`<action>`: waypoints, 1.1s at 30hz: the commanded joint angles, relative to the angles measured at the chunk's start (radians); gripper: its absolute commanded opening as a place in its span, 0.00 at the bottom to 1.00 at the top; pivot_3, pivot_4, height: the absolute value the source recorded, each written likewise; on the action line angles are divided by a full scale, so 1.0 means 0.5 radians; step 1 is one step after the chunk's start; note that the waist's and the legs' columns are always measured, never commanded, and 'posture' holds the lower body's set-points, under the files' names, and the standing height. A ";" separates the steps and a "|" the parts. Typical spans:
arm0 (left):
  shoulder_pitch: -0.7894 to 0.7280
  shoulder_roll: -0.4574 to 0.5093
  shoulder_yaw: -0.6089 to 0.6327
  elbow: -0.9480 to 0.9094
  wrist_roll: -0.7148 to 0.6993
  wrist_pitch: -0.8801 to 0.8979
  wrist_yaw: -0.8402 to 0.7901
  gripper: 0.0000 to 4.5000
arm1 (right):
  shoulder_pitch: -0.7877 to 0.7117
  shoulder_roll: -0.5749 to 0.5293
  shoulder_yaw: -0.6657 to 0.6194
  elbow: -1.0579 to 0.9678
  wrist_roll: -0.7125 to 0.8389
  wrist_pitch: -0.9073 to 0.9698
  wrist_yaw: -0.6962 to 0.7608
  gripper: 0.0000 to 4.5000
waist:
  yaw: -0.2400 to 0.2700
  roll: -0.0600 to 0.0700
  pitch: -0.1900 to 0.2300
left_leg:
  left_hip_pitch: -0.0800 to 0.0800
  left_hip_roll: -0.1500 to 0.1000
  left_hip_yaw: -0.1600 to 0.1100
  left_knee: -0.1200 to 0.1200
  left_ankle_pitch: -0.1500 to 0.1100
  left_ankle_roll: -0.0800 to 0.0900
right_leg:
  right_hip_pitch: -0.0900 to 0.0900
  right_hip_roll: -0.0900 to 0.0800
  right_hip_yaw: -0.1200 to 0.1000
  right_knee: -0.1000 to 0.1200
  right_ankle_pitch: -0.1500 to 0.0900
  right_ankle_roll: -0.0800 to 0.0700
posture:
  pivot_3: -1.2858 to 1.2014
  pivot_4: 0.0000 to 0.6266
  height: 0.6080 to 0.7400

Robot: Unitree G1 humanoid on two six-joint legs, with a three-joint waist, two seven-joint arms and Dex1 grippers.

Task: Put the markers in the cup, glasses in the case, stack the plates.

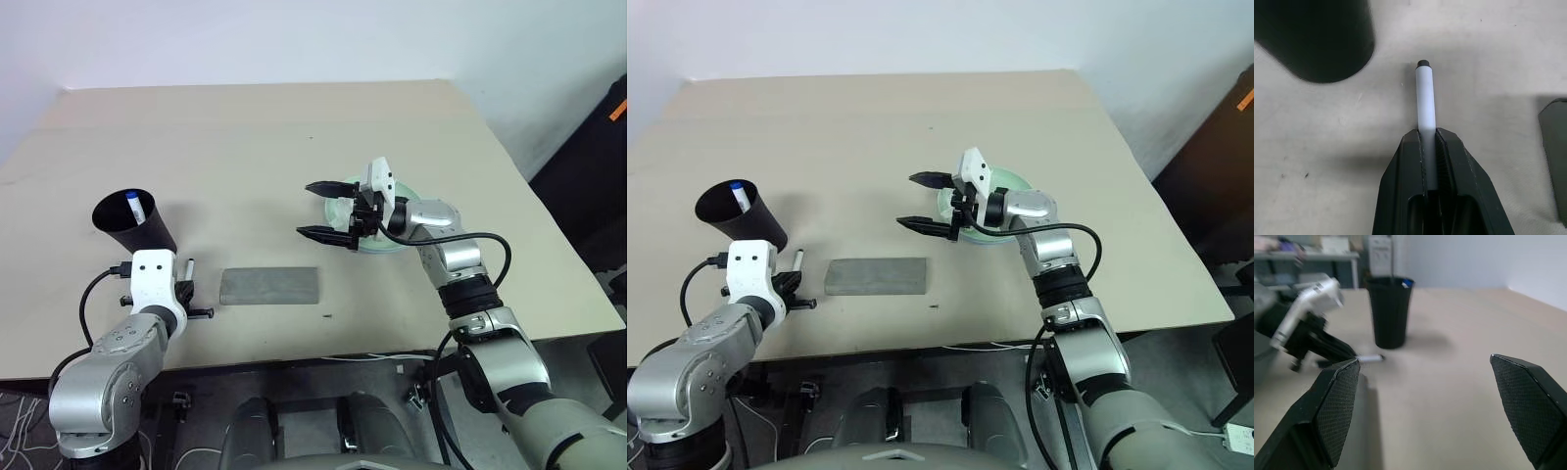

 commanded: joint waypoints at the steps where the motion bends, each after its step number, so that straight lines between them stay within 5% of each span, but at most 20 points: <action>1: 0.070 0.057 -0.001 -0.022 0.062 -0.318 -0.121 0.00 | 0.036 -0.004 -0.069 -0.190 0.132 0.064 0.012 1.00 | 0.000 0.000 0.000 | 0.000 0.000 0.000 0.000 0.000 0.000 | 0.000 0.000 0.000 0.000 0.000 0.000 | 0.52 0.24 0.89; 22: 0.458 -0.165 0.061 -0.045 0.005 -2.097 -0.746 0.00 | 0.556 0.106 -0.048 -0.685 0.293 0.177 -0.283 1.00 | -0.003 0.001 0.000 | -0.003 0.001 0.001 -0.001 0.000 0.000 | -0.002 -0.002 0.001 -0.004 -0.004 -0.008 | 0.52 0.24 0.89; 33: 0.193 -0.168 0.361 0.132 0.002 -2.448 -0.515 0.00 | 0.514 0.057 -0.027 -0.618 0.292 0.178 -0.177 1.00 | 0.001 0.000 0.000 | -0.003 0.001 0.001 0.002 0.000 0.001 | -0.001 0.004 0.000 -0.004 -0.001 0.000 | 0.52 0.24 0.89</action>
